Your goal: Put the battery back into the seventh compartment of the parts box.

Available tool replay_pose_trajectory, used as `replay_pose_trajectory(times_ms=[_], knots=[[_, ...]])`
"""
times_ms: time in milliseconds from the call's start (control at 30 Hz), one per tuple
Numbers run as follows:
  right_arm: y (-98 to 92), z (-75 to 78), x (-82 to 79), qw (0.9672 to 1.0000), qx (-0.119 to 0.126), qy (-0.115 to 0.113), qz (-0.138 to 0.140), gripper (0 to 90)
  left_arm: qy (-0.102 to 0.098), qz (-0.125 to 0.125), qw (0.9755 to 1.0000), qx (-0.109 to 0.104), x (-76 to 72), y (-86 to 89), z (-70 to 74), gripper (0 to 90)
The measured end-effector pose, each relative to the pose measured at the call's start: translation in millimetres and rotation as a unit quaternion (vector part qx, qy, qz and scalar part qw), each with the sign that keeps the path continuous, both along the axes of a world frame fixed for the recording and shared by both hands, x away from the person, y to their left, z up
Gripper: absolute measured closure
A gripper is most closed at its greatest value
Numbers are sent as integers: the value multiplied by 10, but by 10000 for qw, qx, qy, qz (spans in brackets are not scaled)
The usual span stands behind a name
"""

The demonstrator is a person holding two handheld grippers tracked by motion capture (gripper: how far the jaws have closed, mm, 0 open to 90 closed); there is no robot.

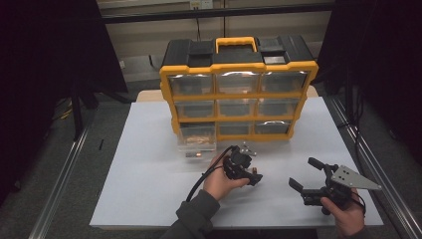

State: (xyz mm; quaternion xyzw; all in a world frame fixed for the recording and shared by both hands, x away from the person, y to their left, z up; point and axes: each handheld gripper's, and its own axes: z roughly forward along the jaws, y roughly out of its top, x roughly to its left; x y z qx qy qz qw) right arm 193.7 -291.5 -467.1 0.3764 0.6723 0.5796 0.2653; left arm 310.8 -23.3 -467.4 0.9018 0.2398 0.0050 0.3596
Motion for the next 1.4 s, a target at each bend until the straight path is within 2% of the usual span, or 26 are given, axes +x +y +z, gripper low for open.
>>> replay_pose_trajectory(times_ms=[33,133,167,233,267,400,500,533,600,633,667,800,900,1000,1033,1167,1400], knots=[[-1,0,0,10000,-3,-3,-2,17,-12,-64,9999,100,6,5,-4,402],[-7,-1,2,10000,-11,-9,-7,17,-14,32,10000,37,-8,-10,-33,428],[-8,-2,2,10000,-12,-7,-8,17,-44,-14,10000,16,-4,-14,-40,436],[-8,-1,2,10000,-13,-11,-2,17,-12,37,10000,43,-17,-17,-47,448],[-7,-1,2,10000,-12,-9,-1,17,-36,-72,9999,127,-6,-6,-43,461],[-3,-2,2,10000,-6,-12,-8,18,-38,-88,9998,197,-11,0,-51,516],[-8,-1,2,10000,-14,-11,-5,18,-56,-106,9994,318,-19,15,-36,619],[-9,-1,2,10000,-9,-11,-2,18,-19,7,9997,235,-33,6,-43,645],[-7,-2,3,10000,4,-13,-12,18,-10,8,9997,262,-34,9,-40,710],[-7,-2,4,10000,5,-12,-10,18,-40,-122,9991,405,-17,26,-27,751],[-7,-2,5,10000,4,-18,-8,19,-22,-113,9991,415,-11,29,-26,772],[-4,0,3,10000,3,-3,4,20,32,-39,9992,403,-7,20,-25,774],[-6,-4,9,10000,30,-4,-21,20,225,29,9990,396,22,35,-10,775],[-9,-1,11,9999,104,25,-49,19,300,42,9987,418,48,70,17,775],[-23,-3,11,10000,62,2,-46,20,320,13,9985,443,59,93,47,776],[-29,-2,9,10000,79,24,-54,20,398,-81,9988,272,88,178,178,776],[-18,-1,10,9998,154,47,-107,20,352,-135,9991,181,131,288,400,776]])
